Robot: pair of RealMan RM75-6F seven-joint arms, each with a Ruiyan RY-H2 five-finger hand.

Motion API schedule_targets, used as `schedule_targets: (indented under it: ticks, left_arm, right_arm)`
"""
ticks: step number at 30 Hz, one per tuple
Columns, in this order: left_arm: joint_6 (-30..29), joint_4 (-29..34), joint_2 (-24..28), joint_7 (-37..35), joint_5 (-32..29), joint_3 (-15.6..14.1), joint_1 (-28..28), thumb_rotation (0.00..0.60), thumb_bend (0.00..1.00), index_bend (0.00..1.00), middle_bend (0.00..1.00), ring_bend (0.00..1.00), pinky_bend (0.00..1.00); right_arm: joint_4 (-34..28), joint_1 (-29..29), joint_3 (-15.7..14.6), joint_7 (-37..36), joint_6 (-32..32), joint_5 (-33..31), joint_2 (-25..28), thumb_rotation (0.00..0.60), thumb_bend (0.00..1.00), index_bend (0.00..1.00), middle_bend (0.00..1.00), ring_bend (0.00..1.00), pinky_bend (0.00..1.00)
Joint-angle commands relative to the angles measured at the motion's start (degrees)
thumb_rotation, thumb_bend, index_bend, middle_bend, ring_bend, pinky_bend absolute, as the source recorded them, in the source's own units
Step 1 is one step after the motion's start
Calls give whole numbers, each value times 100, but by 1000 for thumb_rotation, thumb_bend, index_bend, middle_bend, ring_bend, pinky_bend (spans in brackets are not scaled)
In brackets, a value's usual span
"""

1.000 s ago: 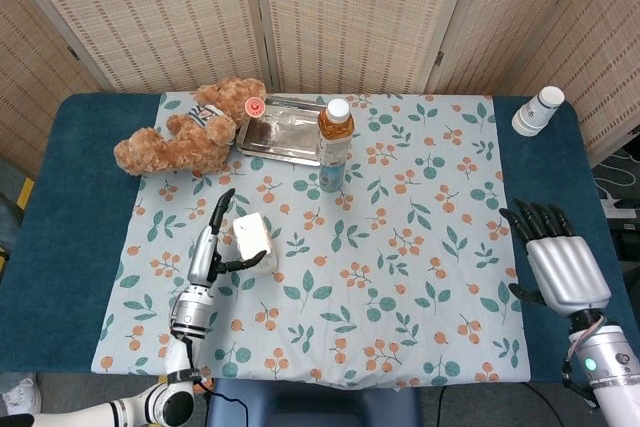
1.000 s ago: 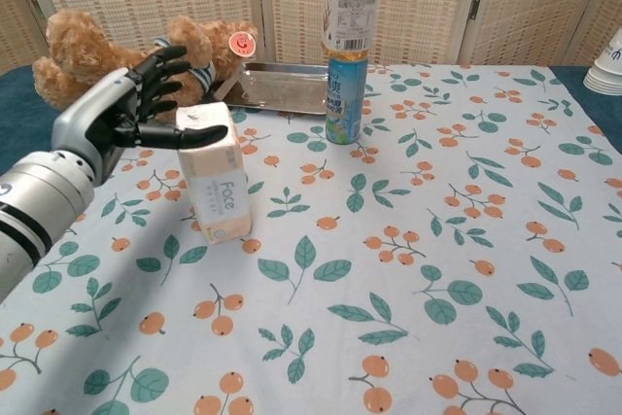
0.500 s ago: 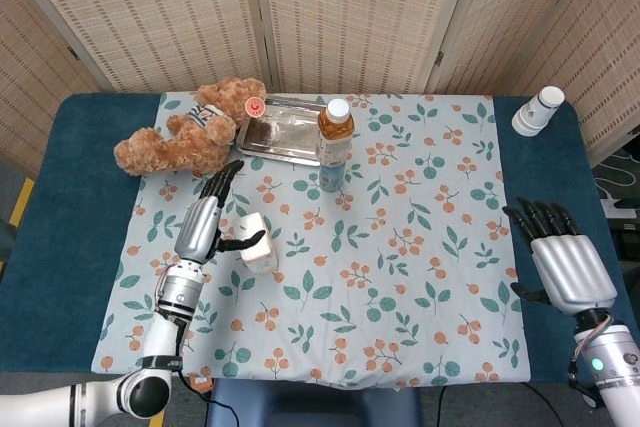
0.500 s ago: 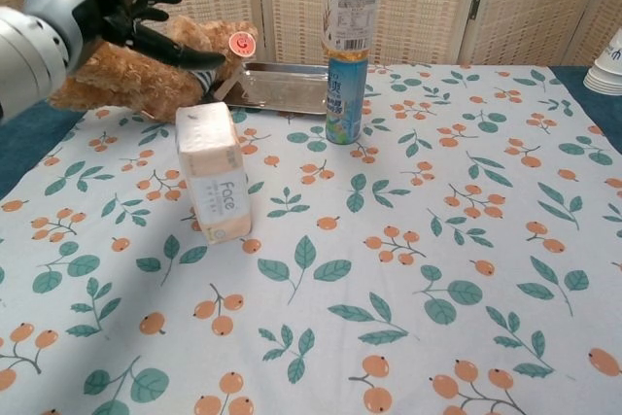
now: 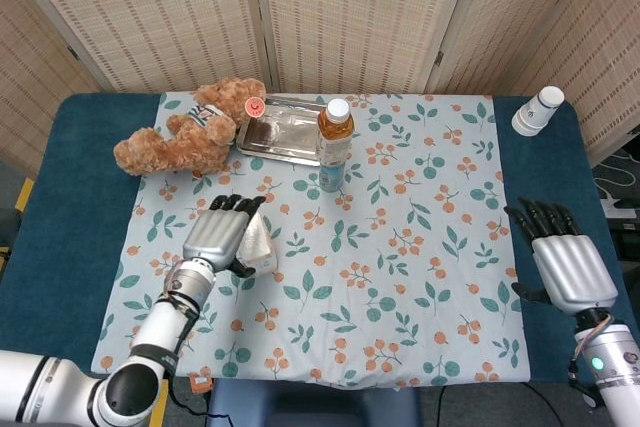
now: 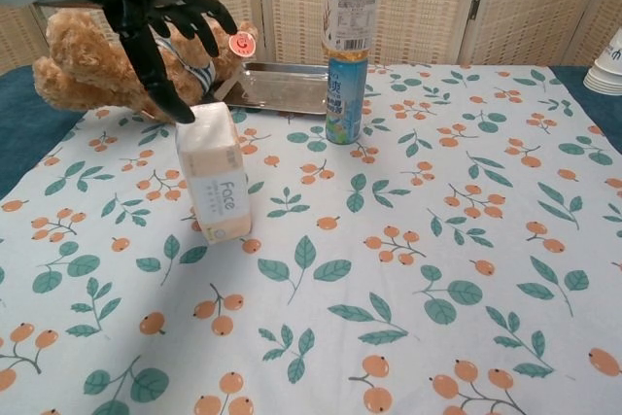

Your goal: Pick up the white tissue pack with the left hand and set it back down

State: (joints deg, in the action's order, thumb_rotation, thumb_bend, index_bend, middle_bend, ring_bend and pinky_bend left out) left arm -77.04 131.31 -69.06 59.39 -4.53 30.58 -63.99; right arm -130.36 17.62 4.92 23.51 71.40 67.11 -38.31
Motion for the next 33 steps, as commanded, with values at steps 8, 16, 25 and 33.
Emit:
schedule_targets:
  ticks: [8, 16, 25, 33]
  left_arm:
    - [-1191, -71, -499, 390, -765, -38, -1284, 600, 156, 45, 129, 0, 46]
    - [-1505, -1007, -1342, 380, -1057, -352, -1554, 600, 159, 46, 137, 0, 50]
    - [-1505, -1452, -1601, 507, -1154, -297, -1553, 600, 159, 48, 138, 0, 58]
    - [-1443, -1690, -1701, 522, -1055, -269, -1441, 600, 157, 26, 122, 0, 60]
  right_arm:
    - [19, -12, 32, -127, 6, -2, 64, 600, 122, 99, 1, 0, 0]
    - [52, -16, 66, -337, -46, 3, 168, 600, 122, 98, 1, 0, 0]
    - [59, -25, 81, -372, -32, 19, 177, 600, 122, 99, 1, 0, 0]
    - [62, -20, 79, -342, -47, -3, 164, 600, 121, 99, 2, 0, 0]
